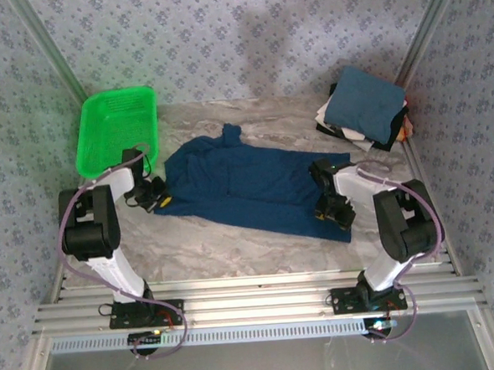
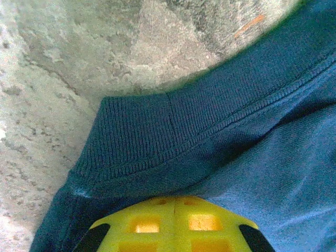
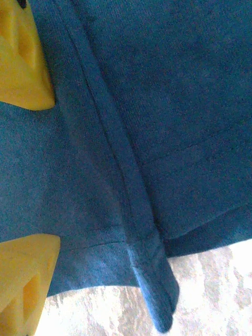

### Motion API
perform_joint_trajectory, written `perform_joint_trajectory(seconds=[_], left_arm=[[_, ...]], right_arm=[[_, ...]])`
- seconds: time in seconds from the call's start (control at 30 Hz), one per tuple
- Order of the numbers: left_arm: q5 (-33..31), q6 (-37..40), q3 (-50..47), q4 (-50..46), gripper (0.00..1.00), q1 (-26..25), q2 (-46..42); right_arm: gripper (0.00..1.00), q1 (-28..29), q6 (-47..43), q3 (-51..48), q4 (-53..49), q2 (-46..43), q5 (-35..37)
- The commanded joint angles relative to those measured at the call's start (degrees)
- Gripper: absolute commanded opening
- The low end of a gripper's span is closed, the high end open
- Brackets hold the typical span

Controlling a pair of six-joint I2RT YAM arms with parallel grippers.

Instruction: Fold and stack the t-shirts

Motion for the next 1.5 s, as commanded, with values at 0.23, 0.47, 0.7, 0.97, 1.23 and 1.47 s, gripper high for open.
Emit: perform_joint_trajectory(seconds=[0.23, 0.47, 0.7, 0.97, 1.23, 1.47], left_arm=[[-8.0, 5.6, -2.3, -3.7, 0.02, 3.4, 1.7], [-5.4, 4.8, -1.5, -3.5, 0.11, 3.4, -2.9], [-0.2, 2.4, 4.1, -7.3, 0.51, 0.8, -12.2], [5.3, 1.0, 13.7, -11.3, 0.85, -4.1, -19.3], [10.7, 0.8, 18.9, -7.2, 0.86, -8.0, -16.5], [10.0, 4.9, 17.1, -3.1, 0.84, -9.2, -8.4]], right_arm=[[0.67, 0.6, 1.7, -0.7, -6.5, 3.3, 6.7], [0.74, 2.3, 2.6, -0.5, -7.6, -2.9, 6.4], [0.89, 4.2, 0.0, 5.4, -13.2, -12.1, 6.5], [1.0, 5.4, -11.8, 6.9, -1.9, -30.3, -1.8], [1.0, 1.4, -16.8, 10.3, 5.3, -28.8, -13.0], [1.0, 2.7, -14.1, 12.5, 9.9, -11.8, -16.7]])
